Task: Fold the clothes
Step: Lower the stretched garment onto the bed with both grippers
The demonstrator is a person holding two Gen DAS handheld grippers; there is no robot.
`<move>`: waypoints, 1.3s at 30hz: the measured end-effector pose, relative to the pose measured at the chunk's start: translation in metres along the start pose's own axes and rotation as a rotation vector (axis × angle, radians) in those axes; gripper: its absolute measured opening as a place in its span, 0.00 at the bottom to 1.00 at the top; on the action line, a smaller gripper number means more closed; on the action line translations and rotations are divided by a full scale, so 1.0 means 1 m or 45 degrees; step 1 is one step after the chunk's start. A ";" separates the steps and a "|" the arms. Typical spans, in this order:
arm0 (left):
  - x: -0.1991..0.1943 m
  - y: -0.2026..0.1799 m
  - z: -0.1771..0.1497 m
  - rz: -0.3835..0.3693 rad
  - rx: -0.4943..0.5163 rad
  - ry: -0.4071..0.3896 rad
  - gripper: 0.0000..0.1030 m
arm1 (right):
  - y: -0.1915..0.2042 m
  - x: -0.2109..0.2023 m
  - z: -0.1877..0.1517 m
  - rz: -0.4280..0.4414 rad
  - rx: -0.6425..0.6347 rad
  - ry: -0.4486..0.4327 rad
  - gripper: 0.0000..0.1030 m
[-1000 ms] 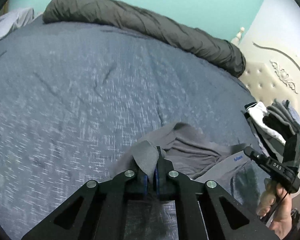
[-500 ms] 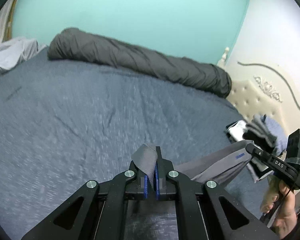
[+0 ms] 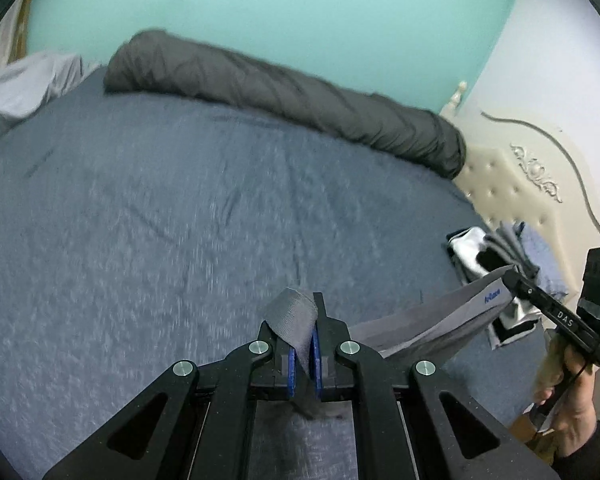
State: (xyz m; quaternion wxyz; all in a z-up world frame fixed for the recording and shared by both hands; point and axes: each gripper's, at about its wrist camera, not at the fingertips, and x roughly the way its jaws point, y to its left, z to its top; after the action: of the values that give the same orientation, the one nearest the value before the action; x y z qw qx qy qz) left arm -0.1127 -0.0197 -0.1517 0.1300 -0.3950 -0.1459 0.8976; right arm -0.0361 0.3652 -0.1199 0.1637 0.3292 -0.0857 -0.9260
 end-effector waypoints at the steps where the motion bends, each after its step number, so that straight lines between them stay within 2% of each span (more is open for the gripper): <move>1: 0.007 0.002 -0.003 0.008 -0.005 0.013 0.07 | -0.003 0.008 -0.005 -0.004 0.016 0.021 0.05; 6: 0.050 0.017 -0.020 0.050 -0.028 0.101 0.07 | -0.013 0.048 -0.024 -0.047 0.033 0.123 0.05; 11: 0.095 0.037 -0.040 0.105 -0.059 0.220 0.15 | -0.028 0.090 -0.054 -0.113 0.058 0.248 0.05; 15: 0.117 0.054 -0.058 0.149 -0.084 0.263 0.34 | -0.043 0.113 -0.083 -0.146 0.081 0.313 0.05; 19: 0.120 0.070 -0.070 0.167 -0.125 0.227 0.39 | -0.060 0.125 -0.102 -0.169 0.144 0.321 0.05; 24: 0.118 0.085 -0.078 0.171 -0.123 0.172 0.39 | -0.071 0.127 -0.119 -0.167 0.213 0.284 0.05; 32: 0.137 0.108 -0.074 0.143 -0.185 0.180 0.39 | -0.076 0.127 -0.131 -0.125 0.273 0.202 0.05; 39: 0.156 0.111 -0.064 0.107 -0.153 0.188 0.39 | -0.087 0.133 -0.133 -0.080 0.311 0.202 0.05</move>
State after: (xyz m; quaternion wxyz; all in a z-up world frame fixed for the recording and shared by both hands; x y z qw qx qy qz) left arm -0.1802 -0.0580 -0.3381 0.0787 -0.4729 -0.1728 0.8604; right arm -0.0690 0.3915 -0.3226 0.0996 0.4214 -0.1741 -0.8844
